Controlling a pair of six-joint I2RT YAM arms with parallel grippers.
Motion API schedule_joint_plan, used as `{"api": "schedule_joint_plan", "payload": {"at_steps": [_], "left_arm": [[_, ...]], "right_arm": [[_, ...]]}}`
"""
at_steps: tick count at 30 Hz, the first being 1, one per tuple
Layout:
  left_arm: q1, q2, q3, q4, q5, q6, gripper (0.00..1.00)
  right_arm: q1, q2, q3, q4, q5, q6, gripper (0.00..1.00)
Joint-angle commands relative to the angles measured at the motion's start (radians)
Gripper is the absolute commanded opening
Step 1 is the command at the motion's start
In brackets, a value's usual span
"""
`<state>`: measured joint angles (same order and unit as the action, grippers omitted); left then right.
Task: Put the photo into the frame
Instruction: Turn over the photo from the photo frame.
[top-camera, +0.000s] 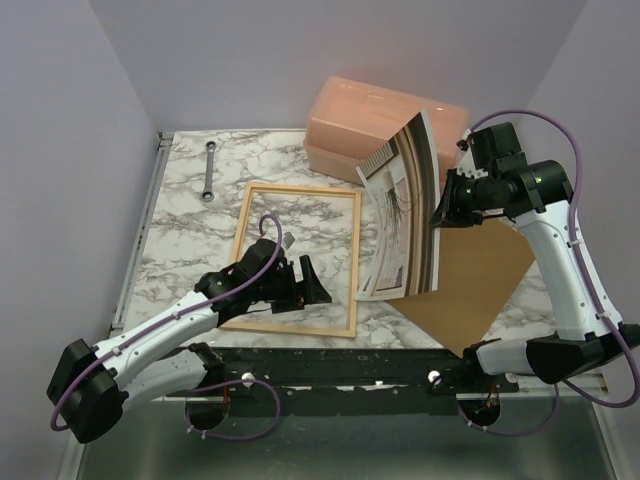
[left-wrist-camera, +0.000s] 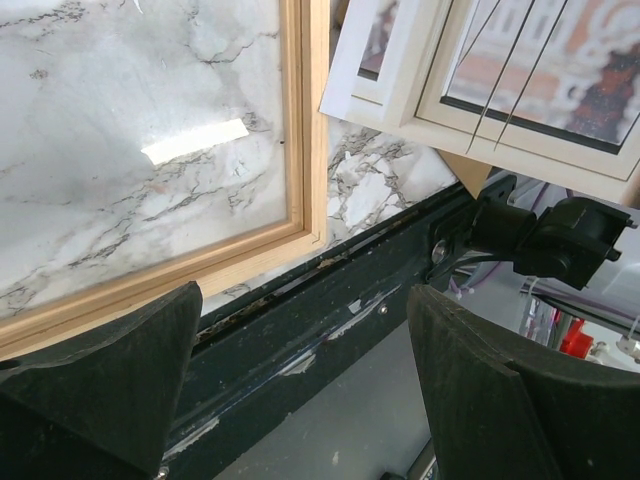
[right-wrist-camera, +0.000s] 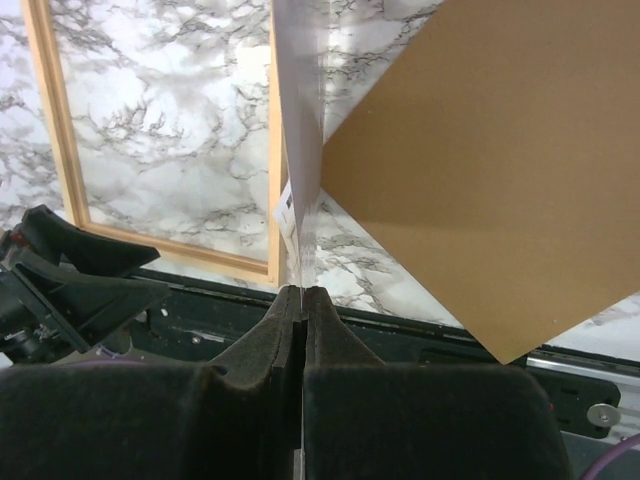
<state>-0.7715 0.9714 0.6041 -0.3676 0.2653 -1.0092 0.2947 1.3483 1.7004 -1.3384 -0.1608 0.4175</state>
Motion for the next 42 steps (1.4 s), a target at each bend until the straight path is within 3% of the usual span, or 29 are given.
{"api": "schedule_joint_plan", "payload": {"at_steps": [1,9,19,26,33,37,42], "left_arm": [[0.003,0.005,0.028,0.003,-0.006,0.016,0.85],[0.003,0.024,0.041,0.008,0.008,0.022,0.85],[0.003,0.018,0.070,0.002,0.016,0.031,0.86],[0.003,-0.003,0.065,0.051,0.043,0.009,0.88],[0.006,-0.025,0.033,0.216,0.076,-0.048,0.98],[0.015,0.000,0.001,0.398,0.102,-0.096,0.99],[0.021,0.098,-0.002,0.604,0.138,-0.141,0.99]], "right_arm": [[0.001,0.004,0.017,-0.045,0.062,-0.010,0.00],[0.021,0.037,0.016,-0.043,0.084,-0.030,0.00],[0.145,0.163,0.056,-0.057,0.203,-0.018,0.00],[0.277,0.211,-0.025,0.061,0.118,0.040,0.07],[0.373,0.226,-0.188,0.253,-0.008,0.100,0.15],[0.380,0.198,-0.252,0.332,-0.067,0.121,0.28],[0.380,0.151,-0.331,0.434,-0.149,0.152,0.37]]}}
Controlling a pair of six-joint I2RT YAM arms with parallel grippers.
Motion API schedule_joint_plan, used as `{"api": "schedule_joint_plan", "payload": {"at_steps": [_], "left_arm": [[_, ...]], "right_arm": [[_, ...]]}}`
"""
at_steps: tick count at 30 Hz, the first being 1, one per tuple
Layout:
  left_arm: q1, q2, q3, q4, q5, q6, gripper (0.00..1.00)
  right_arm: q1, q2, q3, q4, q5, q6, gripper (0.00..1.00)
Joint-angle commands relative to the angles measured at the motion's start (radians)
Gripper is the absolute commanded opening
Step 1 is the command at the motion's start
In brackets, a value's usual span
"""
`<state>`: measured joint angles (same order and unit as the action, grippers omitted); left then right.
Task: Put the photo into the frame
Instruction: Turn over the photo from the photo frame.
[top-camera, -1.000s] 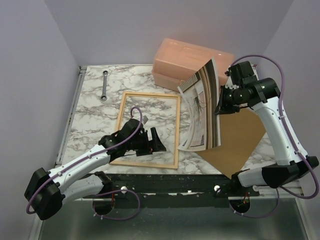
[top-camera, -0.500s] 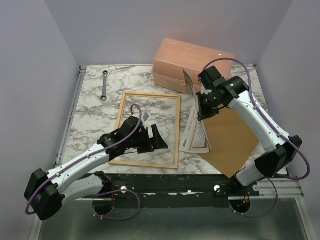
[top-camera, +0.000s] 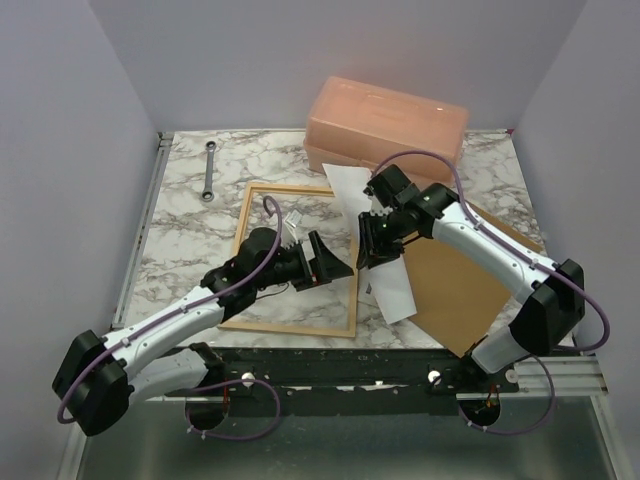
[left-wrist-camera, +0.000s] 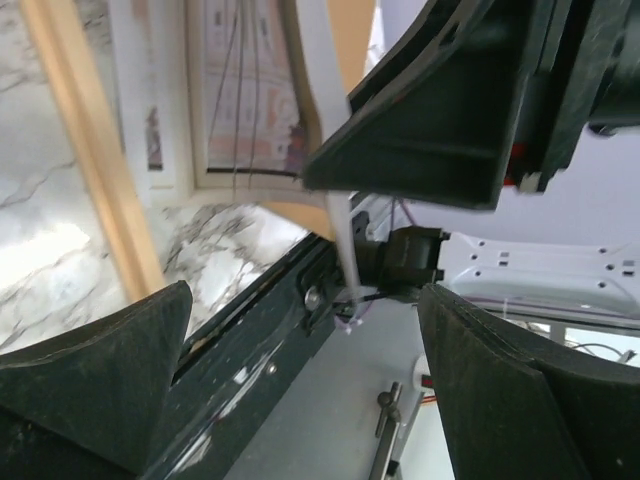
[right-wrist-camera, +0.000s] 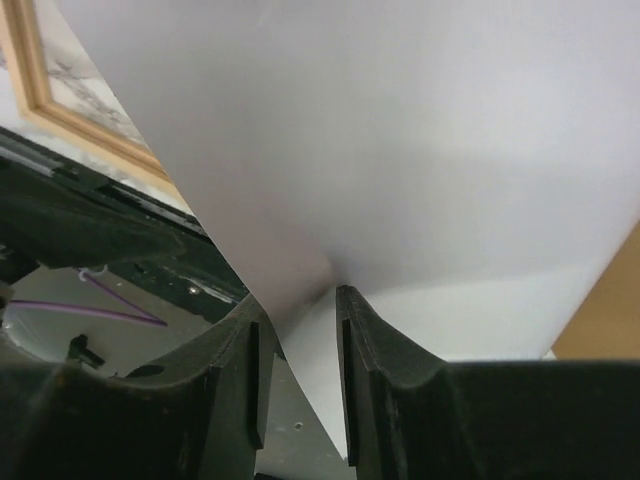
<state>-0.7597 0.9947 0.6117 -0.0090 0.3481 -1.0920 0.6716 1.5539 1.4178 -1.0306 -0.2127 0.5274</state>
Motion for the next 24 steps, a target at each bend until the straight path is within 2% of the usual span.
{"api": "schedule_joint_plan", "payload": {"at_steps": [1,5,10,16,20,24], "left_arm": [[0.009,0.093,-0.012,0.290,0.059,-0.072,0.98],[0.009,0.175,0.017,0.379,0.058,-0.104,0.98],[0.012,0.276,0.036,0.426,0.040,-0.121,0.95],[0.038,0.376,-0.085,0.756,0.037,-0.254,0.86],[0.051,0.451,-0.092,0.755,0.033,-0.264,0.80],[0.051,0.497,-0.107,0.729,0.004,-0.261,0.79]], "right_arm": [[0.003,-0.060,-0.064,0.138,-0.112,0.048,0.38],[0.005,-0.080,-0.118,0.175,-0.132,0.061,0.40],[0.003,-0.114,-0.157,0.206,-0.121,0.062,0.52],[0.005,-0.133,-0.212,0.236,-0.113,0.061,0.64],[0.005,-0.156,-0.246,0.264,-0.102,0.069,0.69],[0.005,-0.158,-0.264,0.271,-0.087,0.073,0.72]]}}
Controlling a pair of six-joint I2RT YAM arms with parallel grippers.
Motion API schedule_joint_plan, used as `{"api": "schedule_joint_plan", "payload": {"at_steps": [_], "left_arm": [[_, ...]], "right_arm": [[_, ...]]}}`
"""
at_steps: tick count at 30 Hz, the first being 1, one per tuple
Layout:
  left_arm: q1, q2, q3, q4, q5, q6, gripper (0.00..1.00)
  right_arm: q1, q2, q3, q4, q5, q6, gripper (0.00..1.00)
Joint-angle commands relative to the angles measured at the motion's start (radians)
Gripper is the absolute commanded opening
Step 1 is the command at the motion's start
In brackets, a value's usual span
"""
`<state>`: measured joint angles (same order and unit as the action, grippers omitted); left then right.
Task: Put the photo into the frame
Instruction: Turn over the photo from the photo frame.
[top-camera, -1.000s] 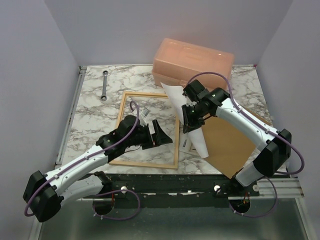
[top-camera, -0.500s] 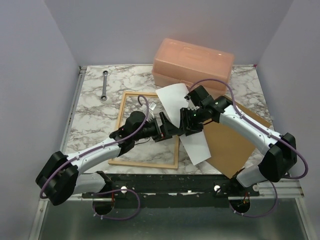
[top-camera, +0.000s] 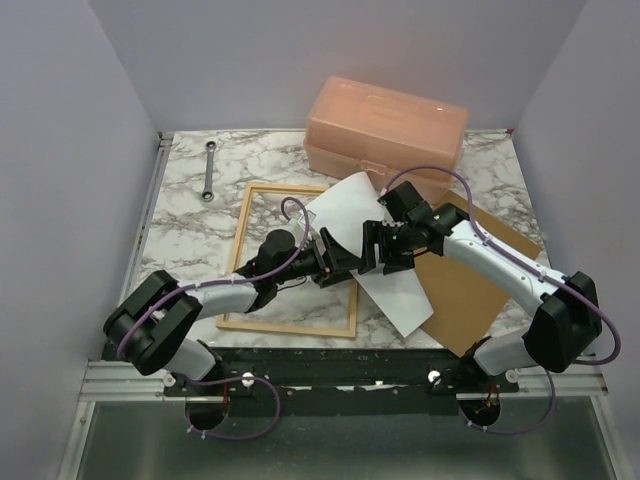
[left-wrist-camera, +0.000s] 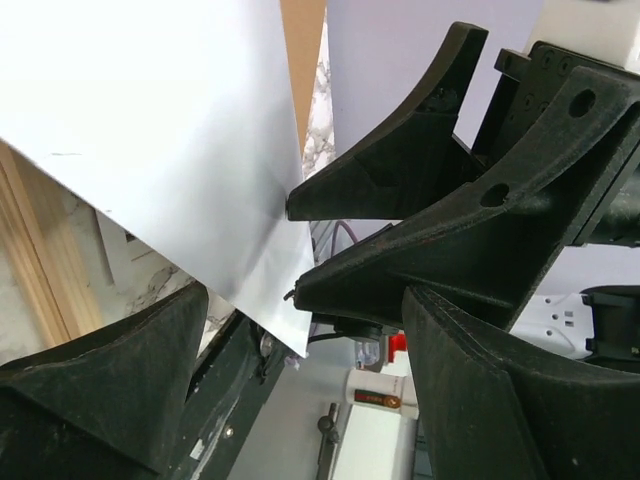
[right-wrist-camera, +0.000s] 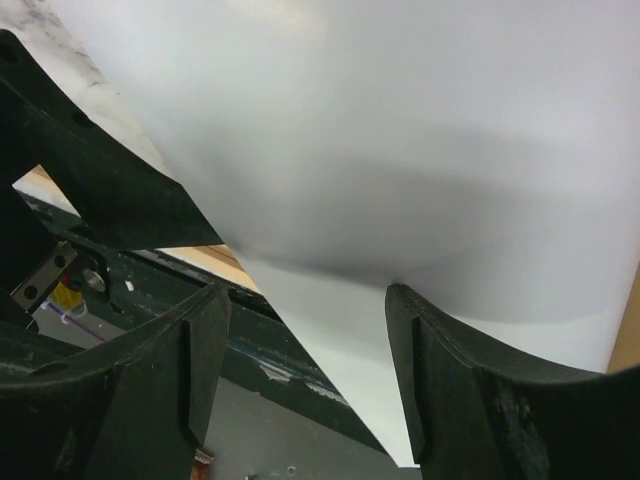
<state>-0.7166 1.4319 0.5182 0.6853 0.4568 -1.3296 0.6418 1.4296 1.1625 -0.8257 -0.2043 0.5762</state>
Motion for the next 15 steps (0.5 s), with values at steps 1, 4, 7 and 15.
{"api": "schedule_joint_plan", "payload": {"at_steps": [1,4,7,15], "left_arm": [[0.009,0.072,-0.020,0.049,-0.107,-0.025,0.79],[0.010,0.127,-0.030,0.132,-0.097,-0.046,0.79],[0.014,0.179,-0.048,0.204,-0.103,-0.083,0.77],[0.039,0.164,-0.138,0.268,-0.118,-0.081,0.79]], "right_arm": [[0.034,-0.030,-0.012,0.066,-0.096,0.027,0.72],[0.035,-0.031,-0.027,0.078,-0.103,0.029,0.72],[0.034,-0.036,-0.028,0.078,-0.101,0.030,0.72],[0.034,-0.038,-0.038,0.059,-0.048,0.031,0.75]]}}
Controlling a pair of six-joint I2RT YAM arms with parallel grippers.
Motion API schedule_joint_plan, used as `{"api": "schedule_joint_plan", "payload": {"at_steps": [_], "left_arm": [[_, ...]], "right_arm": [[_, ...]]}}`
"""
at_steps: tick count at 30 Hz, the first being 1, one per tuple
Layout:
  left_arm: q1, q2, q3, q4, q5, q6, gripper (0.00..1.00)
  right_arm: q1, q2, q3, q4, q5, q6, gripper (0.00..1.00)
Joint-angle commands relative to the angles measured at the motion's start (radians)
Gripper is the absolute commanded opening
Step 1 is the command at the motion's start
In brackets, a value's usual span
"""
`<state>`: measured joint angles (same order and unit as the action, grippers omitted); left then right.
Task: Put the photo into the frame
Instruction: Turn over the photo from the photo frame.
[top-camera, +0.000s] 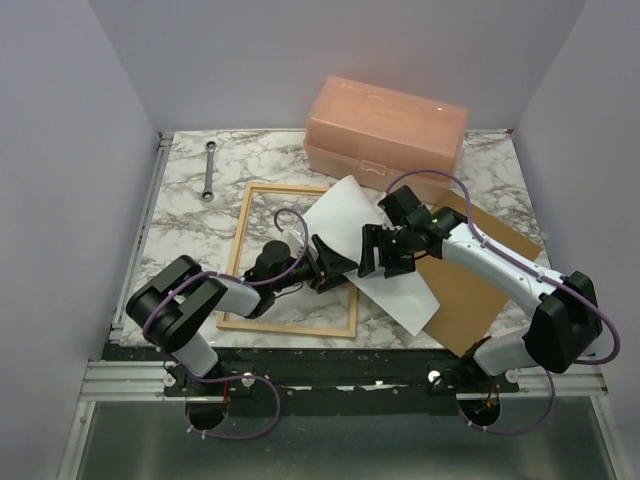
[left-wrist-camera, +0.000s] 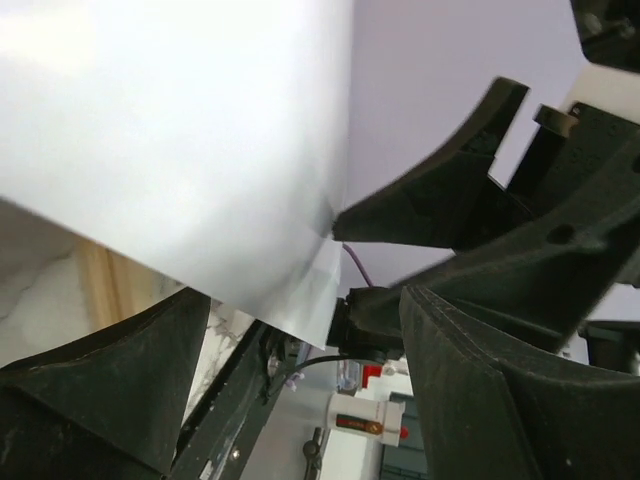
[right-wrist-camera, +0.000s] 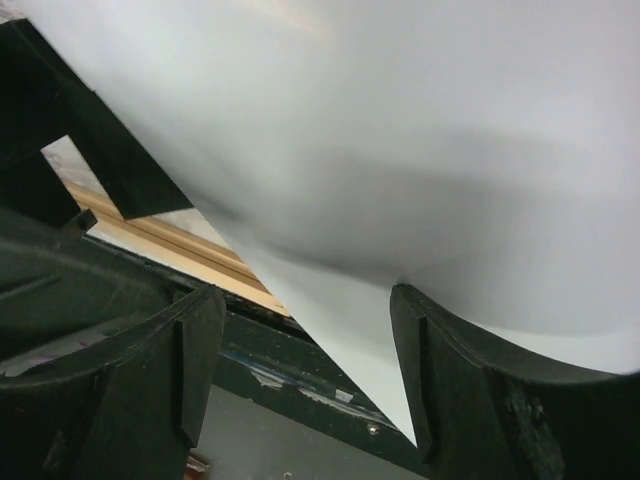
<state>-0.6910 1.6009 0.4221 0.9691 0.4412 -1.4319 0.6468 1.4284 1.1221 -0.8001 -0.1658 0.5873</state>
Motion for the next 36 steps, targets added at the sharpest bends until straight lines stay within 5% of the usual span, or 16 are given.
{"api": "schedule_joint_plan", "payload": {"at_steps": [1,9,17,27,31,36], "left_arm": [[0.014,-0.019,-0.045,-0.030,-0.103,0.033,0.80],[0.019,-0.062,-0.044,-0.120,-0.153,0.075,0.78],[0.025,0.038,0.010,-0.006,-0.130,0.054,0.48],[0.025,-0.099,-0.083,-0.012,-0.215,0.050,0.15],[0.028,-0.197,-0.098,-0.080,-0.234,0.073,0.00],[0.036,-0.419,-0.051,-0.340,-0.275,0.171,0.00]], "right_arm": [[0.030,-0.034,0.001,0.030,-0.077,0.023,0.75],[0.030,-0.024,0.002,0.022,-0.056,0.036,0.76],[0.030,-0.040,0.004,0.018,-0.051,0.046,0.76],[0.029,-0.051,0.021,0.014,-0.044,0.052,0.77],[0.030,-0.063,0.033,0.013,-0.032,0.054,0.81],[0.028,-0.086,0.039,0.010,0.002,0.058,0.87]]}}
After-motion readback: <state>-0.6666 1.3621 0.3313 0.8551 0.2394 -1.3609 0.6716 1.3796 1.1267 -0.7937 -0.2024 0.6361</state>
